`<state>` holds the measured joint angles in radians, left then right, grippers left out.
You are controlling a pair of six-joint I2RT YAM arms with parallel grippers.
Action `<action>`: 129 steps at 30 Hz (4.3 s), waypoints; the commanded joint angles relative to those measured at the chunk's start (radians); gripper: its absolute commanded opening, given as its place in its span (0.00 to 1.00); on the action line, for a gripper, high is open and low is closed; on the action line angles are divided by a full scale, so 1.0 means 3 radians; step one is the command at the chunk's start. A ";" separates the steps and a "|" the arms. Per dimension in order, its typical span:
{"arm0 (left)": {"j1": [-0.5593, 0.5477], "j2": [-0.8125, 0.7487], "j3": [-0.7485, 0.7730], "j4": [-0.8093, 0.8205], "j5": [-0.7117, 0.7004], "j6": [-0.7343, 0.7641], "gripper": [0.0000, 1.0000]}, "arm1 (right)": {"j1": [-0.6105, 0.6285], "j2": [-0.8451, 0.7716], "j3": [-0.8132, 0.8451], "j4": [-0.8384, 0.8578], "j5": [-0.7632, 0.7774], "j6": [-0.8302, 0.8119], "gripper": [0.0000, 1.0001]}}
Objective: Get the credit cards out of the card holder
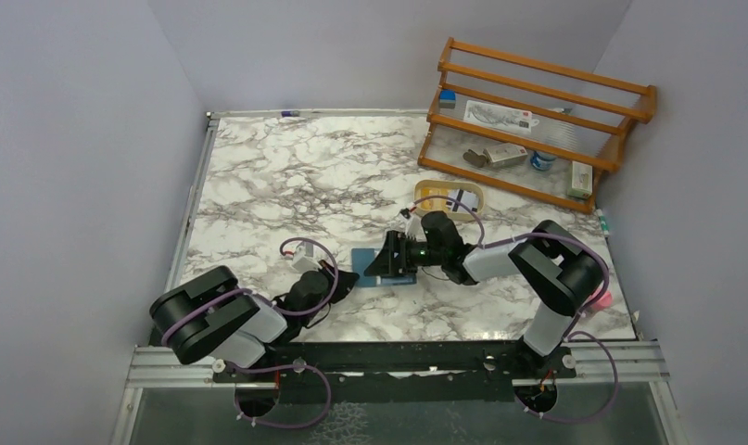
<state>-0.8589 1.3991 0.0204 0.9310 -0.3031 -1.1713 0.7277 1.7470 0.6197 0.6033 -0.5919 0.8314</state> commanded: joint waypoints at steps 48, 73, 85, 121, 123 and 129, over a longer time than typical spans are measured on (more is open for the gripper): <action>0.0291 0.1067 0.0334 -0.0514 0.0817 -0.0267 0.00 | 0.0074 0.0043 0.0073 -0.1492 0.2075 0.0090 0.82; 0.0281 0.1060 0.0605 -0.0848 0.0923 -0.0096 0.00 | 0.0162 0.0345 -0.0465 0.0839 0.0546 0.0097 0.82; 0.0286 0.0940 0.0638 -0.0894 0.0870 0.0017 0.00 | 0.0159 0.0042 -0.0510 0.0912 0.0418 0.0124 0.82; 0.0382 0.0923 0.0663 -0.1056 0.0860 -0.0053 0.36 | 0.0113 -0.0268 -0.0844 0.0328 0.1262 0.0000 0.82; 0.0381 0.0895 0.0628 -0.1067 0.0831 -0.0110 0.36 | 0.0107 -0.0258 -0.0851 0.0338 0.1258 0.0000 0.83; 0.0386 0.0793 0.0518 -0.1102 0.0782 -0.0191 0.26 | 0.0095 -0.0245 -0.0864 0.0355 0.1256 0.0005 0.82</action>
<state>-0.7471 1.6089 0.2436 0.8776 -0.0364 -1.2522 0.7570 1.6287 0.4026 0.8230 -0.2184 0.8379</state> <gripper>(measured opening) 0.287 0.822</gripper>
